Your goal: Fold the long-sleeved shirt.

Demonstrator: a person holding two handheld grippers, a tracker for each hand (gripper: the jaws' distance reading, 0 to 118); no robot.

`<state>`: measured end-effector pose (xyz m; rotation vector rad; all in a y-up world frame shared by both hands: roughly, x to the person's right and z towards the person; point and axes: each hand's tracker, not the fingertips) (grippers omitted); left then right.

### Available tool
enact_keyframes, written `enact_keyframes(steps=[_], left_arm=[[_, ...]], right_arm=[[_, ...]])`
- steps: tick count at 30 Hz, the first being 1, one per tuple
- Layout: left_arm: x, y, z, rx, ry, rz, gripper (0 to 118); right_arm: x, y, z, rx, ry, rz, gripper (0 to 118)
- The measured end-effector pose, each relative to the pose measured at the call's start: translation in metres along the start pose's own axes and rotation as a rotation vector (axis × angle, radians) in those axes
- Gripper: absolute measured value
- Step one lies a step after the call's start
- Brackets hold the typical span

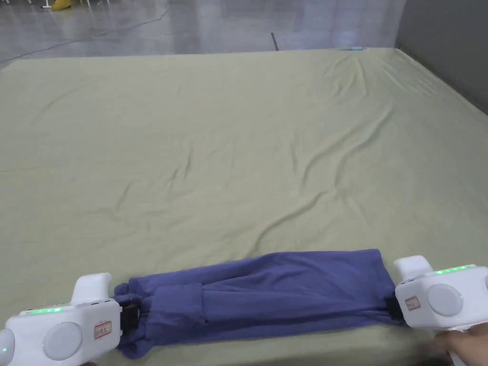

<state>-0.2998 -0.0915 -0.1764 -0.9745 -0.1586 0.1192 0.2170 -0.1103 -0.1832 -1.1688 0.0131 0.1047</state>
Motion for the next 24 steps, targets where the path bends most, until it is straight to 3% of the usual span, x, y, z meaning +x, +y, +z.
enact_keyframes(steps=[1, 2, 3, 4, 5, 8, 9, 10, 11, 12, 15, 21, 22, 23, 24], left_arm=[[-0.010, 0.000, -0.006, 0.009, -0.006, 0.018, 21], [-0.016, 0.002, -0.006, 0.017, -0.010, 0.035, 49], [-0.019, 0.005, -0.002, 0.026, -0.014, 0.039, 92], [-0.019, 0.008, 0.001, 0.026, -0.007, 0.039, 118], [-0.011, 0.009, 0.015, 0.025, 0.001, 0.035, 118], [-0.011, 0.028, 0.039, 0.116, -0.014, 0.046, 118], [-0.002, 0.033, 0.051, 0.128, -0.017, 0.056, 116], [0.000, 0.038, 0.054, 0.144, -0.024, 0.060, 94], [0.001, 0.043, 0.057, 0.172, -0.028, 0.053, 49], [0.003, 0.047, 0.057, 0.193, -0.015, 0.041, 0], [0.005, 0.050, 0.058, 0.182, -0.002, 0.033, 0], [-0.027, 0.038, 0.061, 0.157, -0.129, 0.177, 0], [-0.037, 0.035, 0.060, 0.156, -0.170, 0.233, 9], [-0.051, 0.032, 0.058, 0.151, -0.228, 0.306, 45], [-0.061, 0.026, 0.053, 0.126, -0.276, 0.371, 97]], right_arm=[[0.000, 0.001, 0.002, 0.003, -0.002, 0.003, 19], [0.002, 0.003, 0.007, 0.009, -0.002, 0.000, 47], [0.005, 0.003, 0.016, 0.023, 0.012, -0.021, 94], [0.007, 0.005, 0.022, 0.029, 0.018, -0.039, 118], [0.007, 0.009, 0.034, 0.066, 0.015, -0.069, 118], [0.002, 0.026, 0.076, 0.233, 0.048, -0.150, 110], [-0.002, 0.032, 0.084, 0.267, 0.059, -0.174, 99], [-0.007, 0.037, 0.091, 0.304, 0.070, -0.183, 63], [-0.015, 0.041, 0.098, 0.347, 0.074, -0.173, 21], [-0.023, 0.044, 0.100, 0.374, 0.061, -0.152, 3], [-0.043, 0.048, 0.099, 0.364, 0.055, -0.111, 3], [-0.055, 0.045, 0.100, 0.349, 0.120, -0.093, 3], [-0.055, 0.044, 0.100, 0.346, 0.115, -0.085, 3], [-0.056, 0.045, 0.100, 0.342, 0.113, -0.079, 3], [-0.056, 0.045, 0.100, 0.339, 0.114, -0.078, 3]])
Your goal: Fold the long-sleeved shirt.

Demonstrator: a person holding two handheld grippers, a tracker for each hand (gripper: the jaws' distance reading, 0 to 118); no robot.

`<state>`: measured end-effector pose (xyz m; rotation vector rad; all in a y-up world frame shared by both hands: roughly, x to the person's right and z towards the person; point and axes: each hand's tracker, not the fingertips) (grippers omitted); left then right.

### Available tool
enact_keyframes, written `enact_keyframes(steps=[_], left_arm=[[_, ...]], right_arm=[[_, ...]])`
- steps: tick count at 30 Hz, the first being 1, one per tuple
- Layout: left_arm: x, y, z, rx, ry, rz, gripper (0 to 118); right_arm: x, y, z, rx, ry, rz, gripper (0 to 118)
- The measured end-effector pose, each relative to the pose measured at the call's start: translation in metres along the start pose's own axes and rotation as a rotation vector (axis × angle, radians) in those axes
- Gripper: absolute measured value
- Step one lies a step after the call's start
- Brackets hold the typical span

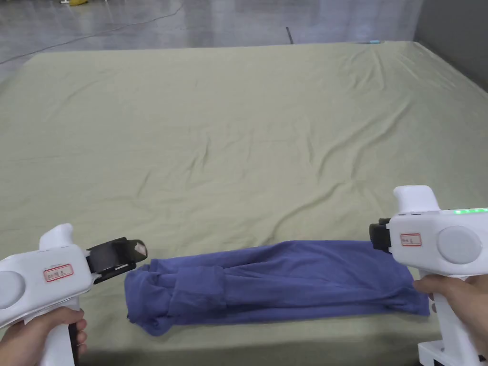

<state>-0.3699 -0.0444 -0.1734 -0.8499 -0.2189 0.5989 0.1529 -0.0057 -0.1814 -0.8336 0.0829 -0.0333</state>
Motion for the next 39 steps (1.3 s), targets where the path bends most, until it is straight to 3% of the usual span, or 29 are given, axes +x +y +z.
enact_keyframes(steps=[1, 5, 9, 12, 17, 20, 21, 22, 23, 24, 25, 27, 31, 39], left_arm=[[-0.011, -0.002, -0.001, -0.014, -0.033, 0.046, 118], [-0.056, -0.011, -0.004, -0.029, -0.216, 0.274, 118], [-0.073, -0.026, -0.030, -0.130, -0.325, 0.388, 118], [-0.077, -0.036, -0.062, -0.209, -0.319, 0.392, 118], [-0.066, -0.044, -0.088, -0.214, -0.546, 0.467, 118], [-0.064, -0.033, -0.106, -0.179, -0.519, 0.370, 118], [-0.065, -0.028, -0.109, -0.184, -0.491, 0.344, 113], [-0.065, -0.023, -0.109, -0.178, -0.456, 0.318, 55], [-0.067, -0.019, -0.108, -0.159, -0.385, 0.266, 24], [-0.058, -0.029, -0.108, -0.158, -0.273, 0.224, 24], [-0.059, -0.031, -0.110, -0.179, -0.252, 0.210, 24], [-0.067, -0.031, -0.106, -0.166, -0.329, 0.223, 24], [-0.060, -0.028, -0.098, -0.131, -0.299, 0.150, 24], [-0.070, -0.012, -0.065, -0.087, -0.265, 0.131, 24]], right_arm=[[0.000, -0.001, 0.000, -0.003, 0.001, -0.001, 3], [-0.002, -0.005, -0.003, -0.016, 0.010, -0.007, 3], [-0.008, -0.009, -0.005, -0.031, 0.009, -0.002, 3], [-0.010, -0.009, -0.004, -0.039, 0.009, -0.001, 3], [-0.014, -0.008, -0.004, -0.047, 0.010, 0.005, 3], [-0.014, -0.005, -0.006, -0.049, 0.007, 0.012, 3], [-0.014, -0.005, -0.006, -0.049, 0.002, 0.010, 3], [-0.014, -0.005, -0.005, -0.048, 0.000, 0.009, 3], [-0.012, -0.005, -0.006, -0.048, 0.002, 0.005, 3], [-0.011, -0.005, -0.007, -0.050, 0.003, 0.001, 3], [-0.011, -0.006, -0.008, -0.052, 0.002, -0.001, 3], [-0.010, -0.008, -0.010, -0.058, 0.000, 0.000, 3], [-0.008, -0.010, -0.013, -0.071, 0.000, -0.002, 3], [-0.008, -0.007, -0.016, -0.070, -0.002, -0.001, 3]])
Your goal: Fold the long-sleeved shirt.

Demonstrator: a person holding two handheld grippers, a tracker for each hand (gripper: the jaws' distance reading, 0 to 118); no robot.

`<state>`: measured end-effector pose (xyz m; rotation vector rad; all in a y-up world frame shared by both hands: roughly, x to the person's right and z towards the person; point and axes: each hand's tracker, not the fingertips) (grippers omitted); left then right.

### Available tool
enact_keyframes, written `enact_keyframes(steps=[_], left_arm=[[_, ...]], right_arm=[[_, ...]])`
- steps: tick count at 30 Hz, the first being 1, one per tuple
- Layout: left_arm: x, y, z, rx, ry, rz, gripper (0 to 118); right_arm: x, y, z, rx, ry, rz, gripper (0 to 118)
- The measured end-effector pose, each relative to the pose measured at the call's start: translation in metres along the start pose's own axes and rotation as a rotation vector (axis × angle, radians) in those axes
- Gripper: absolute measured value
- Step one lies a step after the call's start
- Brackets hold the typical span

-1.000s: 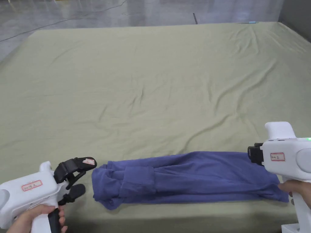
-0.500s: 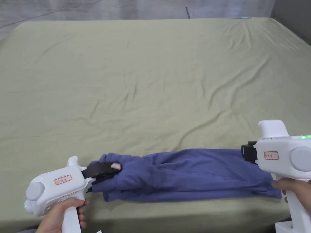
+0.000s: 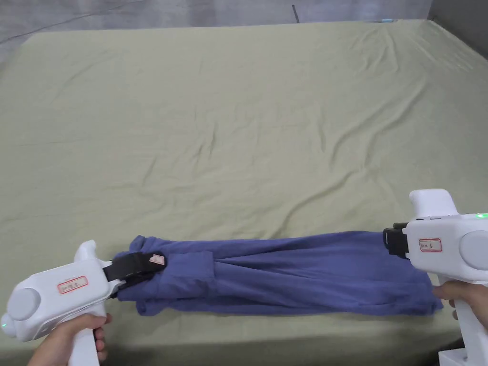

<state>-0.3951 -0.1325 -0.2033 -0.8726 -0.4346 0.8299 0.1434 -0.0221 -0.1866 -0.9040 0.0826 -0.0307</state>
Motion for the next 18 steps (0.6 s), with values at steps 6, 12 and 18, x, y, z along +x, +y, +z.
enact_keyframes(steps=[6, 12, 18], left_arm=[[-0.018, 0.029, 0.067, 0.133, 0.119, 0.010, 24], [-0.028, 0.036, 0.092, 0.151, 0.146, 0.056, 24], [0.050, 0.036, 0.082, 0.149, 0.219, -0.112, 24]], right_arm=[[-0.004, 0.003, -0.007, -0.001, 0.011, 0.005, 3], [-0.008, 0.001, -0.016, -0.002, 0.031, 0.003, 3], [-0.011, 0.002, -0.016, -0.006, 0.034, 0.004, 3]])
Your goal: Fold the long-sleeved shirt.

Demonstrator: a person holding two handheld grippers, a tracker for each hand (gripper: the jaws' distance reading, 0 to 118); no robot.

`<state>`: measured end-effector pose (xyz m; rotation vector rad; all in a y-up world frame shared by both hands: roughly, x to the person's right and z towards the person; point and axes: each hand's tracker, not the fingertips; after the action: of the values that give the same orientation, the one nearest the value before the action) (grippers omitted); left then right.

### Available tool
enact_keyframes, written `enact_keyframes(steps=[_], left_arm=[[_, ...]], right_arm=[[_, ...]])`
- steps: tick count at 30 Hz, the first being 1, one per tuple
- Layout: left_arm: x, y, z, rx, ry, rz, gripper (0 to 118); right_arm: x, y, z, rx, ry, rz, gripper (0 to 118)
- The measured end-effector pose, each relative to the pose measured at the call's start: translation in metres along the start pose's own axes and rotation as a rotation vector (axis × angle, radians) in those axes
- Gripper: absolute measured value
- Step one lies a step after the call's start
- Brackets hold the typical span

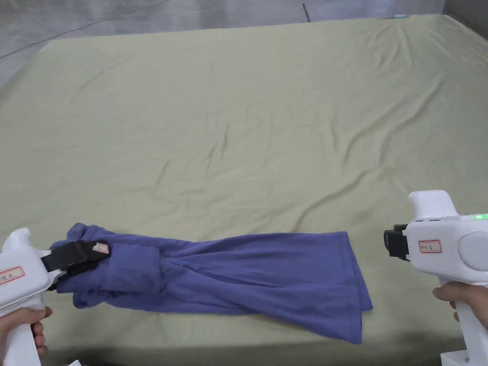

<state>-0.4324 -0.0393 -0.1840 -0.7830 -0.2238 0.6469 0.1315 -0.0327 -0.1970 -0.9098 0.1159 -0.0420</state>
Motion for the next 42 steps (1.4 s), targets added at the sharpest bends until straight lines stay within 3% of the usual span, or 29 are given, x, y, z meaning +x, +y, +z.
enact_keyframes(steps=[1, 3, 7, 18, 22, 23, 26, 32, 33, 34, 35, 36, 39, 42], left_arm=[[0.027, -0.003, 0.000, 0.017, 0.069, -0.053, 24], [0.057, -0.006, -0.002, 0.013, 0.067, -0.130, 24], [0.118, -0.022, -0.022, -0.039, -0.036, -0.230, 24], [0.226, -0.120, -0.160, -0.227, 0.249, -0.603, 26], [0.238, -0.133, -0.174, -0.257, 0.119, -0.529, 73], [0.241, -0.134, -0.174, -0.274, 0.071, -0.512, 76], [0.244, -0.130, -0.172, -0.276, 0.103, -0.535, 77], [0.236, -0.082, -0.098, -0.055, 0.056, -0.460, 77], [0.232, -0.077, -0.089, -0.033, 0.077, -0.456, 74], [0.225, -0.072, -0.081, -0.020, 0.086, -0.450, 54], [0.219, -0.069, -0.075, -0.010, 0.084, -0.430, 20], [0.213, -0.067, -0.073, -0.002, 0.093, -0.406, 0], [0.204, -0.081, -0.089, -0.023, 0.208, -0.458, 0], [0.208, -0.111, -0.118, -0.019, 0.206, -0.540, 0]], right_arm=[[0.000, 0.000, 0.000, 0.002, 0.000, -0.001, 3], [0.001, 0.000, 0.001, 0.003, -0.001, -0.002, 3], [0.007, -0.002, 0.004, 0.008, -0.001, -0.006, 3], [0.037, -0.014, 0.016, 0.026, -0.033, -0.068, 3], [0.048, -0.018, 0.017, 0.024, -0.046, -0.089, 3], [0.049, -0.019, 0.017, 0.023, -0.048, -0.092, 3], [0.052, -0.021, 0.017, 0.018, -0.051, -0.094, 3], [0.052, -0.019, 0.017, 0.028, -0.042, -0.097, 3], [0.050, -0.018, 0.017, 0.031, -0.039, -0.097, 3], [0.049, -0.018, 0.017, 0.035, -0.035, -0.097, 3], [0.047, -0.018, 0.016, 0.036, -0.030, -0.097, 3], [0.046, -0.018, 0.015, 0.036, -0.026, -0.097, 3], [0.041, -0.019, 0.013, 0.034, -0.016, -0.095, 3], [0.038, -0.019, 0.011, 0.027, -0.012, -0.087, 3]])
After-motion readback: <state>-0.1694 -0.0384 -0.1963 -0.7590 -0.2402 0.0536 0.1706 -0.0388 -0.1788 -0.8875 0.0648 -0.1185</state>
